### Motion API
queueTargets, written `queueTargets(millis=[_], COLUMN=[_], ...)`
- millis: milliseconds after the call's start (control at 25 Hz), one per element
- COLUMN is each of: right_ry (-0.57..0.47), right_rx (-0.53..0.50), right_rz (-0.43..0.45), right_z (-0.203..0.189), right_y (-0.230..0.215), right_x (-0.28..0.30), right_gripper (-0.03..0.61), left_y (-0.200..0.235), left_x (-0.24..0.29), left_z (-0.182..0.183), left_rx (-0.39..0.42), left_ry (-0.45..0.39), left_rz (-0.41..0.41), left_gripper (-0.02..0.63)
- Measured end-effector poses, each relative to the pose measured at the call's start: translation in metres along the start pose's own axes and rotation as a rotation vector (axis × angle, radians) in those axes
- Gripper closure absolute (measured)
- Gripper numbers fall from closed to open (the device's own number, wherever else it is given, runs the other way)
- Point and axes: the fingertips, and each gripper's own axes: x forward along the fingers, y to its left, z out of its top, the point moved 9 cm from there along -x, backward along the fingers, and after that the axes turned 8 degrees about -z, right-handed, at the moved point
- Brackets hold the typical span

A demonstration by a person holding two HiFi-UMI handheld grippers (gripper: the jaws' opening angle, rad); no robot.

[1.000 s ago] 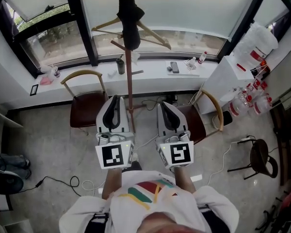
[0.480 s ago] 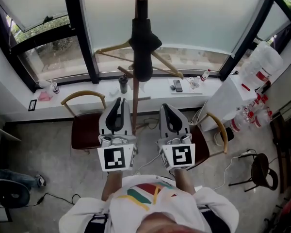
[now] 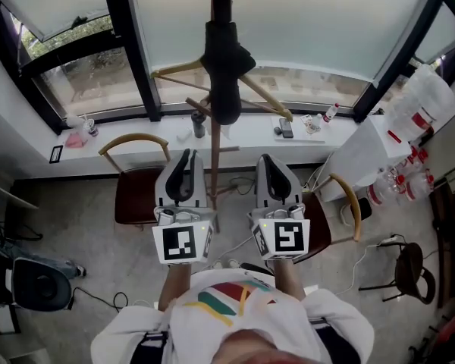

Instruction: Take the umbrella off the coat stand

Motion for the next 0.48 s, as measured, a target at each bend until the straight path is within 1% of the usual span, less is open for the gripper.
queueTargets(millis=[240, 480], right_ry=[0.007, 0.005], right_rx=[0.016, 0.028], right_rz=[0.042, 0.067], right_z=[0.000, -0.001], right_y=[-0.014, -0.026], right_x=[-0.002, -0.004], right_gripper=[0.578, 0.578], left_y=[-0.019, -0.032], left_x=[0.004, 0.010], left_z=[-0.001, -0.003], left_rx=[0.009, 0.020], left_ry=[0.023, 0.034], left_rz=[0.039, 0.054], left_gripper=[0.600, 0.600])
